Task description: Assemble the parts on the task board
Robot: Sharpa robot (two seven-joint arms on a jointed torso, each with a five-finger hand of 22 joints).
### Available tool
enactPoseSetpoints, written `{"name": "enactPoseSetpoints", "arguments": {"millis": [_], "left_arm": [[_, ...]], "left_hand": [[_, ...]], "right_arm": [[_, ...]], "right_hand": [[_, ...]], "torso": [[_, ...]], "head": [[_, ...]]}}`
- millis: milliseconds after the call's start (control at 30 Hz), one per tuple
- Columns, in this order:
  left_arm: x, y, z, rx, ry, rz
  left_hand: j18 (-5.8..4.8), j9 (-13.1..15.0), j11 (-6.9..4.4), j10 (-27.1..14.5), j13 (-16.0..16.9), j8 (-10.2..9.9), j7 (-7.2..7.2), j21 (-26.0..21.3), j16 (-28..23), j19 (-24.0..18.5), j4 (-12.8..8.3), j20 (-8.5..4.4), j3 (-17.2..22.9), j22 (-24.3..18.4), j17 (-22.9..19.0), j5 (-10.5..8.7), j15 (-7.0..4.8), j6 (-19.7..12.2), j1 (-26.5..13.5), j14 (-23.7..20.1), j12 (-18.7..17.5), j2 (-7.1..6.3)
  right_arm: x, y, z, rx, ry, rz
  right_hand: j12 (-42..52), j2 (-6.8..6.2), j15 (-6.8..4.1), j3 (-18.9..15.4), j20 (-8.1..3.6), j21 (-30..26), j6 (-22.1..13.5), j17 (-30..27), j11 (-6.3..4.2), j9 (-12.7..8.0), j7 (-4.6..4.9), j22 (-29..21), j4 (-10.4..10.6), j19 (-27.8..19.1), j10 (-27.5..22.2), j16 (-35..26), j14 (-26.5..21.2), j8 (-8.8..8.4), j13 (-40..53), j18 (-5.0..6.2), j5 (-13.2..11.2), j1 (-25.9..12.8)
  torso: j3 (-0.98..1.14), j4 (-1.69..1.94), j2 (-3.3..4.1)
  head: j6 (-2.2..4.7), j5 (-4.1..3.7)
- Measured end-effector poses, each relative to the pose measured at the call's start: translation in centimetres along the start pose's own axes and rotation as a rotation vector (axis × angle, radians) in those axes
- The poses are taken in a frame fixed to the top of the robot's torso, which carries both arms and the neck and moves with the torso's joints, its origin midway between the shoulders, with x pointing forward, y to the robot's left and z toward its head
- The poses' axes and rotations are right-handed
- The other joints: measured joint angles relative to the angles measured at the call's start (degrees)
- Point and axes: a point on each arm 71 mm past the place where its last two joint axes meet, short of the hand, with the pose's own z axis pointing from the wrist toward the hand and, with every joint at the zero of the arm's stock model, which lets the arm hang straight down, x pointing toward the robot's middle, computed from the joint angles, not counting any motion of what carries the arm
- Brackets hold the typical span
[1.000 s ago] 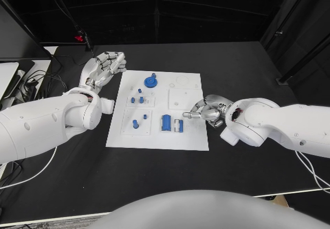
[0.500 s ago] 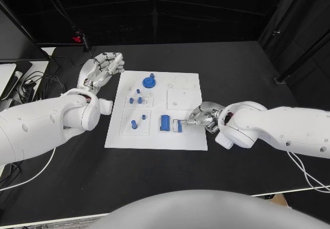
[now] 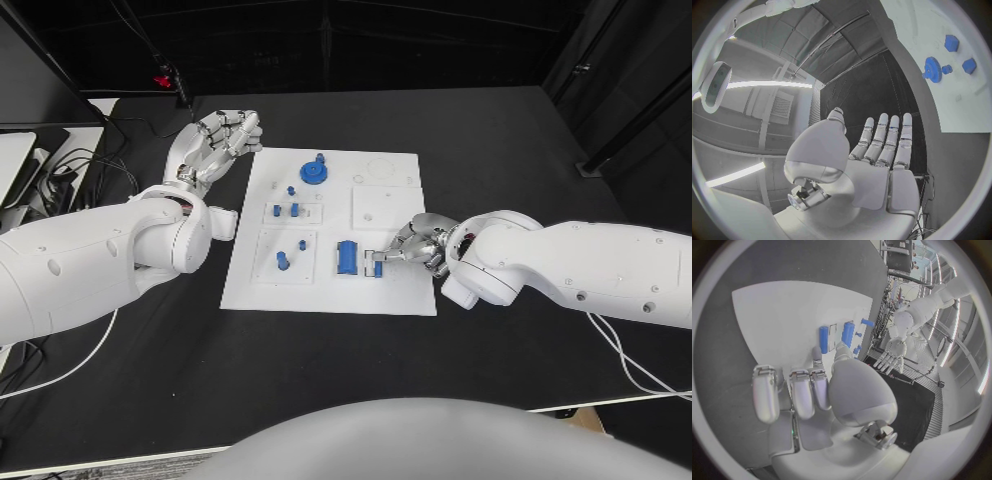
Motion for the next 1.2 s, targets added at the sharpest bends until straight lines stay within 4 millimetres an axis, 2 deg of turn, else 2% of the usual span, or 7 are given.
{"name": "enactPoseSetpoints", "arguments": {"millis": [500,633,1033,1133,1200], "left_arm": [[0.01,0.02,-0.01,0.0,0.0,0.0],[0.02,0.02,-0.01,0.0,0.001,-0.001],[0.02,0.03,-0.02,-0.001,0.001,-0.001],[0.02,0.04,-0.02,-0.001,0.001,-0.001],[0.03,0.04,-0.02,-0.001,0.001,-0.001]], "left_hand": [[0.0,0.0,0.0,0.0,0.0,0.0,0.0,0.0,0.0,0.0,-0.13,0.0,-0.13,0.0,0.0,0.0,0.0,0.0,0.16,0.0,0.0,0.16],[0.0,0.0,0.0,0.0,0.0,0.0,0.0,0.0,0.0,0.0,-0.13,0.0,-0.13,0.0,0.01,0.0,0.0,0.0,0.23,0.0,0.0,0.23],[0.0,0.0,0.0,0.0,0.0,0.0,0.0,0.0,0.0,0.0,0.03,0.0,-0.29,0.01,-0.08,0.23,0.0,0.0,0.23,0.0,0.0,0.23],[0.0,0.0,0.0,0.0,0.0,0.0,0.0,0.0,0.0,0.0,0.03,0.0,-0.29,0.01,-0.08,0.23,0.0,0.0,0.23,0.0,0.0,0.23],[0.0,0.0,0.0,0.0,0.0,0.0,0.0,0.0,0.0,0.0,0.03,0.0,-0.28,0.01,-0.08,0.23,0.0,0.0,0.23,0.0,0.0,0.23]], "right_arm": [[-0.02,0.57,0.4,0.005,0.015,-0.012],[-0.05,0.64,0.44,0.009,0.023,-0.012],[-0.17,0.73,0.54,0.016,0.035,-0.014],[-0.16,0.75,0.59,0.018,0.036,-0.015],[-0.17,0.76,0.6,0.019,0.036,-0.016]], "right_hand": [[0.04,-0.03,0.4,0.51,0.43,0.0,-0.22,0.0,0.41,-0.55,0.22,0.0,-0.51,0.02,0.0,0.0,0.0,-1.05,-0.04,0.0,-0.67,0.03],[0.07,-0.12,0.81,0.92,0.63,0.0,-0.73,-0.01,0.82,-0.38,0.72,0.0,-1.25,-0.17,0.0,0.0,0.0,-1.06,-0.07,0.01,-0.94,0.47],[0.44,0.14,1.15,3.77,1.04,0.26,-0.74,-0.01,0.93,-0.38,0.75,0.0,-4.57,-0.17,-0.11,0.0,-0.29,-1.07,0.05,0.01,-3.51,3.36],[0.38,0.16,1.23,4.73,1.04,0.26,-0.74,-0.01,0.94,1.29,0.75,0.0,-5.53,-0.17,-0.12,0.0,-0.21,-1.07,0.05,0.01,-4.8,3.79],[0.34,0.0,1.24,5.38,1.04,0.26,-0.58,-0.01,0.95,1.29,0.6,0.0,-6.17,-0.17,-0.13,0.0,-0.21,-1.07,0.05,0.01,-5.51,3.96]], "torso": [[-0.01,0.01,-0.02],[-0.02,0.01,-0.03],[-0.02,0.0,-0.03],[-0.03,0.0,-0.03],[-0.03,0.0,-0.03]], "head": [[0.0,-0.01],[0.0,-0.01],[0.0,-0.07],[0.0,-0.13],[0.0,-0.14]]}}
